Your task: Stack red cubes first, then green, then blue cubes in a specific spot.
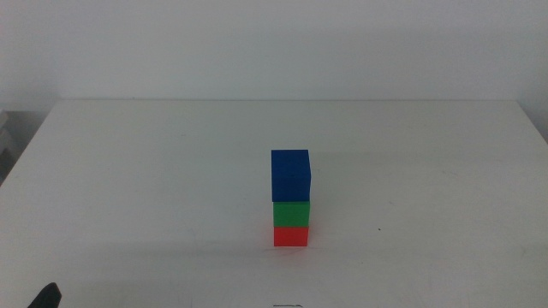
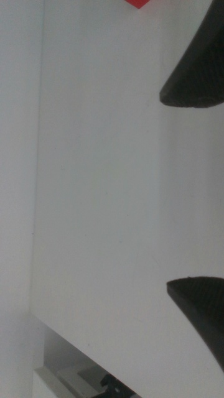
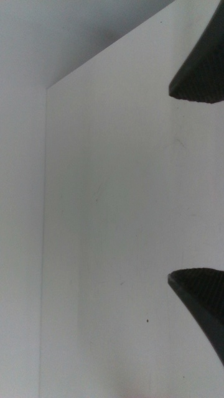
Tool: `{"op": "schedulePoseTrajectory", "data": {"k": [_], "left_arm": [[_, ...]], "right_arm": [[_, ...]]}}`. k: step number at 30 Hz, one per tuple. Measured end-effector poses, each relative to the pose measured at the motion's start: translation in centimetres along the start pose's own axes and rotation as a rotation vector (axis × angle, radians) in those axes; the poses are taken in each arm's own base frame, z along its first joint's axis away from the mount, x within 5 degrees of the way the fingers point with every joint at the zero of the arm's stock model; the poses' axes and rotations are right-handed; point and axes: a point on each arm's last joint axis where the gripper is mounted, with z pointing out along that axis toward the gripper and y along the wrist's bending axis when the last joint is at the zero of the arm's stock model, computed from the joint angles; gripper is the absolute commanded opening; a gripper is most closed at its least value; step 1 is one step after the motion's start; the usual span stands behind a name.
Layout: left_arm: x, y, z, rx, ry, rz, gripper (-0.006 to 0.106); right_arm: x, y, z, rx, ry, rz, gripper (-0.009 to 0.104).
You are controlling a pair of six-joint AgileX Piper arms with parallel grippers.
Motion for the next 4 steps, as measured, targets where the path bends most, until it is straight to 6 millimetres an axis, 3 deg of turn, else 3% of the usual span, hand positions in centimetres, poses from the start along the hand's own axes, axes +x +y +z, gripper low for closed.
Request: {"op": "schedulePoseTrajectory", "data": {"k": [4], "left_arm": [[-0.01, 0.0, 0.0, 0.0, -0.001, 0.0, 0.093]], "right_arm": [[0.0, -0.02, 0.0, 0.002, 0.0, -0.006, 0.069]]}}
